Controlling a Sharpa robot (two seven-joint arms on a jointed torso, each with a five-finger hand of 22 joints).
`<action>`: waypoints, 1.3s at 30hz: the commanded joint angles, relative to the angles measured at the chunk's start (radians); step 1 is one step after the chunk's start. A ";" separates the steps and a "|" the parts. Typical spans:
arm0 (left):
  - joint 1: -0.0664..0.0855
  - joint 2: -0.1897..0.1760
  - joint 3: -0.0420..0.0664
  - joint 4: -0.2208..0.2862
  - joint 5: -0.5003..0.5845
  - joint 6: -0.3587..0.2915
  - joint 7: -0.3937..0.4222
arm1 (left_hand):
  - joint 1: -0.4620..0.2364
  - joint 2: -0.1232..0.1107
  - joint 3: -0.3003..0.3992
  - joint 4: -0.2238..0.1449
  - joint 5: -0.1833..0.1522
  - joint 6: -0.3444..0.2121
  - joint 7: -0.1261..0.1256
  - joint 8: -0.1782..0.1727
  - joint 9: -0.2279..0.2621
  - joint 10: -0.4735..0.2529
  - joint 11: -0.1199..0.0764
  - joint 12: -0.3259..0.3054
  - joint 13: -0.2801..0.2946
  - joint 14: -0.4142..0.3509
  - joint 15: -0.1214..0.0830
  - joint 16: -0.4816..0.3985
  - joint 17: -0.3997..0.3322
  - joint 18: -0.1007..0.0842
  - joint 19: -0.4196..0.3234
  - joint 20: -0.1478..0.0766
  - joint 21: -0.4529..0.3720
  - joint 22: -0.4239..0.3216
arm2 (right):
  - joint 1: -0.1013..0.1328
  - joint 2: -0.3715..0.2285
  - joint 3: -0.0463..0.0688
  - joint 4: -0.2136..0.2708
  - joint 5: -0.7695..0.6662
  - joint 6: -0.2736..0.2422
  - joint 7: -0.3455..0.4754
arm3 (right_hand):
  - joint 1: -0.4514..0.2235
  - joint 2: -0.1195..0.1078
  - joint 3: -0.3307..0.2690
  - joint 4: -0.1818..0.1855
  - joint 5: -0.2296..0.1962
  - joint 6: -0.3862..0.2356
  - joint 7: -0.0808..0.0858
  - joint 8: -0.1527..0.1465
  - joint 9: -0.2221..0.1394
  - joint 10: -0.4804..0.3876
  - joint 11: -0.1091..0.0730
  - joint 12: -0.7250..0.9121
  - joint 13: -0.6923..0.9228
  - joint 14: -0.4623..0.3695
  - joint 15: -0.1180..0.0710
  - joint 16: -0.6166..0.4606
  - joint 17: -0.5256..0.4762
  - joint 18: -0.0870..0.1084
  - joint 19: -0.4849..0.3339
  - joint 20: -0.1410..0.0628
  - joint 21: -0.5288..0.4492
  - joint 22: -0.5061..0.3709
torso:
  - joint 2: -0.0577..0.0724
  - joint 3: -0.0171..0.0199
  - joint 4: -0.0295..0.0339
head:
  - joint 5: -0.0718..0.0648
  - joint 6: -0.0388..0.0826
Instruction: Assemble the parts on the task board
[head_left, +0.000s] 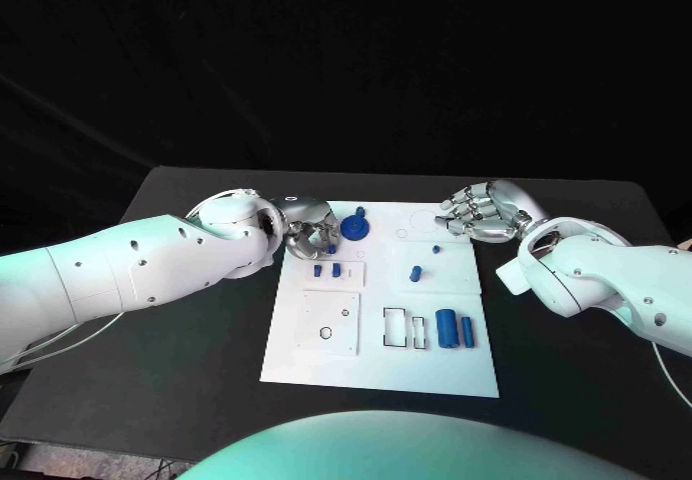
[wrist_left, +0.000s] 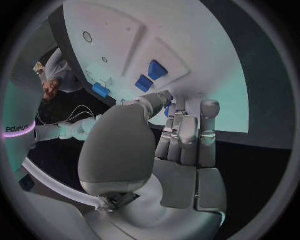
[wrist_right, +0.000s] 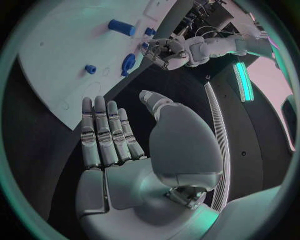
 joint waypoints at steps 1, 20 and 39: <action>0.000 -0.001 0.000 0.002 0.009 -0.001 -0.004 | -0.014 -0.004 0.002 -0.003 0.000 -0.016 -0.003 -0.008 -0.004 -0.005 0.006 -0.004 -0.002 0.000 0.009 0.003 -0.005 -0.017 -0.003 0.006 0.000 0.086 | -0.001 0.000 0.000 -0.001 -0.030 0.026 -0.012 | 0.006 0.006 -0.002 -0.012 0.002 0.008 0.043 0.009 -0.002 -0.016 0.000 -0.005 -0.007 -0.008 0.001 -0.007 -0.003 0.010 -0.005 0.001 0.000 -0.005 | 0.000 -0.0003 0.0002 | -0.001 0.000; 0.000 -0.130 0.031 0.104 0.562 -0.218 0.151 | -0.037 0.014 -0.122 0.021 0.016 -0.065 -0.008 -0.005 -0.051 -0.186 0.055 0.014 -0.025 -0.231 0.052 -0.164 -0.400 0.019 -0.146 0.051 -0.207 0.032 | 0.001 0.001 0.002 -0.020 -0.556 0.224 -0.119 | 0.024 -0.013 0.161 -0.207 -0.056 0.227 -0.028 -0.110 -0.038 0.188 -0.075 -0.190 -0.046 0.397 -0.121 0.436 0.253 0.009 0.226 -0.140 0.411 0.324 | -0.001 0.0000 0.0004 | -0.041 0.013; -0.010 -0.211 0.034 0.174 1.396 -0.115 0.358 | -0.060 0.035 -0.136 0.054 0.063 -0.034 0.034 0.039 -0.056 -0.166 0.046 0.079 -0.007 -0.297 0.048 -0.255 -0.482 0.034 -0.192 0.051 -0.325 0.003 | 0.002 0.075 0.002 -0.065 -0.844 0.287 -0.197 | 0.002 -0.008 0.168 -0.218 -0.084 0.244 -0.028 -0.147 -0.001 0.205 -0.075 -0.287 -0.026 0.513 -0.116 1.078 0.726 -0.072 0.449 -0.135 1.029 0.775 | 0.001 -0.0021 0.0004 | -0.046 0.025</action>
